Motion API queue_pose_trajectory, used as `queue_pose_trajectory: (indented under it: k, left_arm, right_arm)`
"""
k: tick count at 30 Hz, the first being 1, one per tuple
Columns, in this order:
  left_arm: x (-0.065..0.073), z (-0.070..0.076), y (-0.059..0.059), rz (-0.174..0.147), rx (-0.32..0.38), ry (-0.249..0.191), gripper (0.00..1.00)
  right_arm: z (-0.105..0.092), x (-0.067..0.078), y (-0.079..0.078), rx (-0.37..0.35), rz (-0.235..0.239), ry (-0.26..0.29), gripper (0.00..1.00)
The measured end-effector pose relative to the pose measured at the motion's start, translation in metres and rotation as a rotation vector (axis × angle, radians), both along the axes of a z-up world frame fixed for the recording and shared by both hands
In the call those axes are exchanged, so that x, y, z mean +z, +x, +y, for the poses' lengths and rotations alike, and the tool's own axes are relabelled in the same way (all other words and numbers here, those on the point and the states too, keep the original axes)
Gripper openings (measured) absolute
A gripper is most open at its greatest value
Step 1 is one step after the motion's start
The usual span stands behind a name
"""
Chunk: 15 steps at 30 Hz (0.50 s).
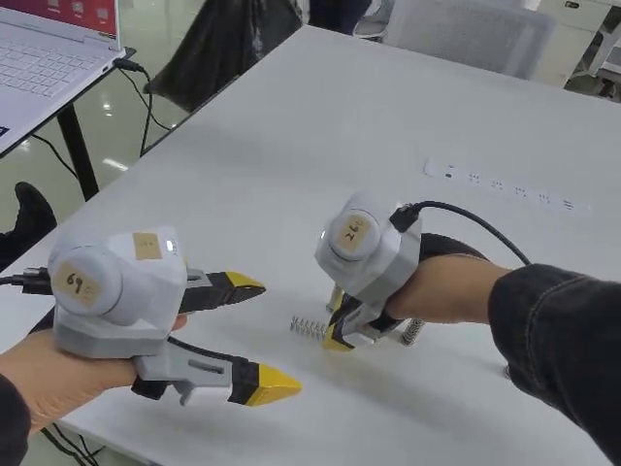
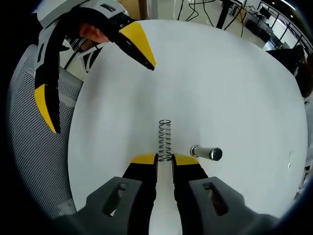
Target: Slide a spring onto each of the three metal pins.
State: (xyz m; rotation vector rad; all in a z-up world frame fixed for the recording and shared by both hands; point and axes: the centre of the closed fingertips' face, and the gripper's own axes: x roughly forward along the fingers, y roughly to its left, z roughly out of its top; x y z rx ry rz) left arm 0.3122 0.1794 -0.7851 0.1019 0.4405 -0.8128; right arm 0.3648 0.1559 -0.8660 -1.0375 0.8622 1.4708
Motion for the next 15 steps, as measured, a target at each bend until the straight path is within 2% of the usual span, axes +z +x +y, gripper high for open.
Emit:
queue_pose_trajectory:
  k: [7,15]
  left_arm:
    - [-0.001,0.0,-0.001,0.0,0.0,0.004,0.65]
    - [-0.003,0.0,-0.001,0.004,-0.008,0.012,0.64]
  right_arm:
    - [-0.001,0.001,-0.002,0.005,0.0,-0.003,0.13]
    - [-0.006,0.012,-0.01,0.014,0.013,-0.008,0.12]
